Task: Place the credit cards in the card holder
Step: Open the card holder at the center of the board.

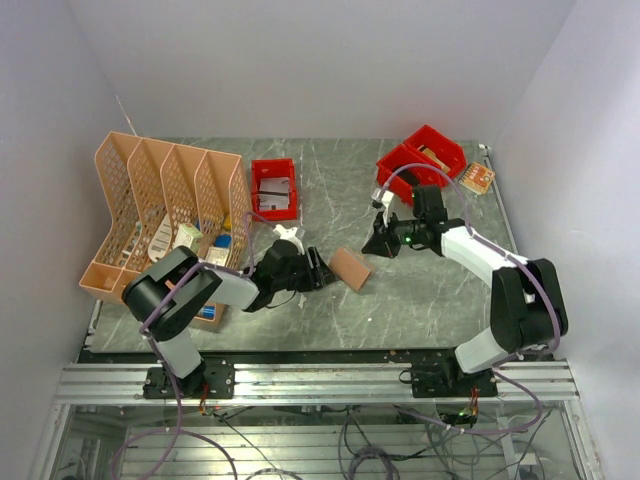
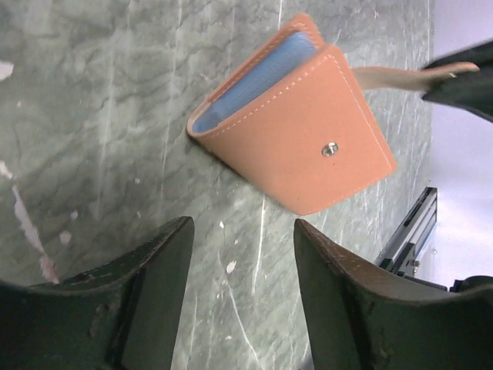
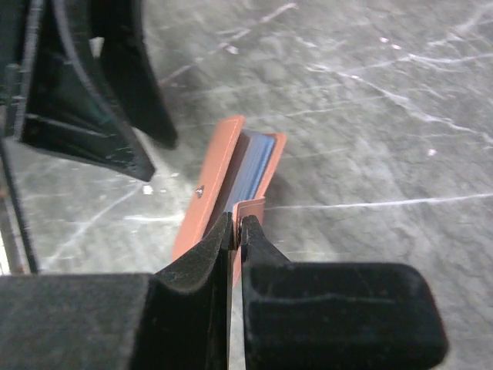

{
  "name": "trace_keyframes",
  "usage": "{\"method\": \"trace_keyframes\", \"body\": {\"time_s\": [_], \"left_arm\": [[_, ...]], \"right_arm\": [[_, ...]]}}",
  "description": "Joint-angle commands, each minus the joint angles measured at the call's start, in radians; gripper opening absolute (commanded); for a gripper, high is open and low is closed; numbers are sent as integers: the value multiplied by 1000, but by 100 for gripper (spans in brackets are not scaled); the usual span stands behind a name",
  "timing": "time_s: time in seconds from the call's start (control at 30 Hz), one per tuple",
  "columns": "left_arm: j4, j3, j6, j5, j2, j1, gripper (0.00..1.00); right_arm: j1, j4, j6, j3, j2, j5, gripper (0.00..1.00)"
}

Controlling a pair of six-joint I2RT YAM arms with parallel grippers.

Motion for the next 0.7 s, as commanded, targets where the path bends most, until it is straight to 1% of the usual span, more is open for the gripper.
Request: {"method": "trace_keyframes", "body": {"time_s": [0.0,0.07,0.1,0.13,0.4,0.5,0.57,0.63,0.67], "left_arm": [[80,-48,-73,9,-65,0,68],[118,-84,-101,-6,-99,1,71],[129,-96,-112,-12,-113,0,76],[135,-104,-120,-15,-126,0,78],[188,-129,-143,1,-141,0,82],[127,-121,-125,-12,-163,0,82],[59,-105,-107,-21,-171,1,82],[8,-90,-90,-29,-168,0,77],[-11,-84,-82,-36,-165,1,73]], "right_arm": [[-5,74,115,-67,-90,-151,0],[-5,101,143,-87,-102,-171,0],[-7,101,149,-86,-99,-178,0],[-7,99,154,-83,-90,-182,0],[-5,92,148,-82,-66,-177,0],[-6,92,145,-84,-71,-170,0],[-6,89,140,-82,-73,-168,0],[-7,89,135,-83,-77,-157,0],[-7,87,130,-83,-79,-148,0]]}}
